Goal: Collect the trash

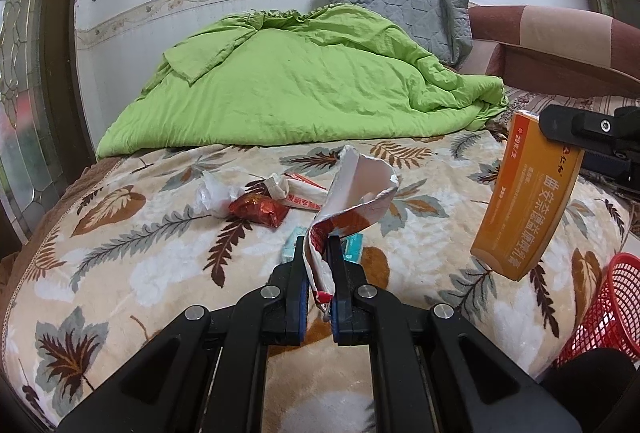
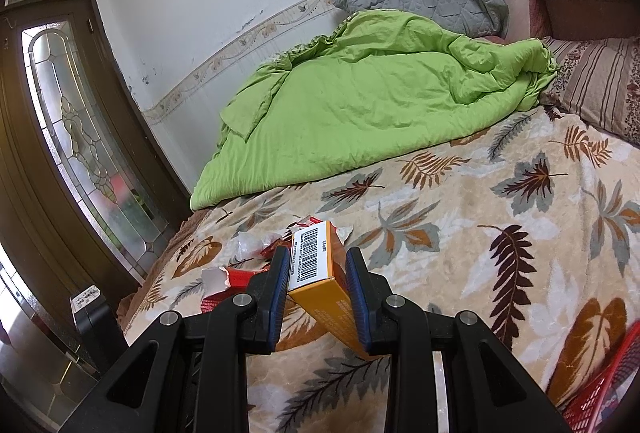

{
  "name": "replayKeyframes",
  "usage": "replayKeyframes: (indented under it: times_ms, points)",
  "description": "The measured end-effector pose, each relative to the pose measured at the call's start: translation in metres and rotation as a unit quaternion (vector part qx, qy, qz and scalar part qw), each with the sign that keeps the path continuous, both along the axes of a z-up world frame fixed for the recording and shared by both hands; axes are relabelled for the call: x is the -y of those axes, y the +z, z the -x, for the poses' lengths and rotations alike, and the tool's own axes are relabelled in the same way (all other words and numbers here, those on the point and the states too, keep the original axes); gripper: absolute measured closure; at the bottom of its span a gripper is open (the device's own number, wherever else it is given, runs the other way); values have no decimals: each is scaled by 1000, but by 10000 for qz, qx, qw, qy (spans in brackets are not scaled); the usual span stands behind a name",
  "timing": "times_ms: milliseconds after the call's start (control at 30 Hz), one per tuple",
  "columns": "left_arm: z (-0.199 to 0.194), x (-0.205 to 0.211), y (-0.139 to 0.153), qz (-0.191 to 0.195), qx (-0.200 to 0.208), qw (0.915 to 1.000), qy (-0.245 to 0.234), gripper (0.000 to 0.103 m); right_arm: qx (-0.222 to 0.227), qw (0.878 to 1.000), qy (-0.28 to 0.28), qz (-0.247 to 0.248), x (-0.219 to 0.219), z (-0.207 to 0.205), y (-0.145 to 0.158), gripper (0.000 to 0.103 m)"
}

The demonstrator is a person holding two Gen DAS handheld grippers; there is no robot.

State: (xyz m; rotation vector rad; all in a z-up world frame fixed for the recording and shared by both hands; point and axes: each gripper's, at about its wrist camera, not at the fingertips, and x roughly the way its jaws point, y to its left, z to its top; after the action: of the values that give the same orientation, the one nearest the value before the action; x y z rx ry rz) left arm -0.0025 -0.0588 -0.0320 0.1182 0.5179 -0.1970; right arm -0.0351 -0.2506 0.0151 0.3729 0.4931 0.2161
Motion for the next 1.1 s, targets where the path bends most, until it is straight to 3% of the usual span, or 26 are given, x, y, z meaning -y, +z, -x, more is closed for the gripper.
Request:
replayKeyframes:
  times_ms: [500, 1100]
  points:
    - [18, 28, 9, 80, -110, 9992, -381, 95, 8, 9994, -271, -233, 39, 28, 4, 72]
    - [48, 107, 27, -205, -58, 9914, -1291, 96, 181, 9936, -1033, -414, 125, 97, 15, 72]
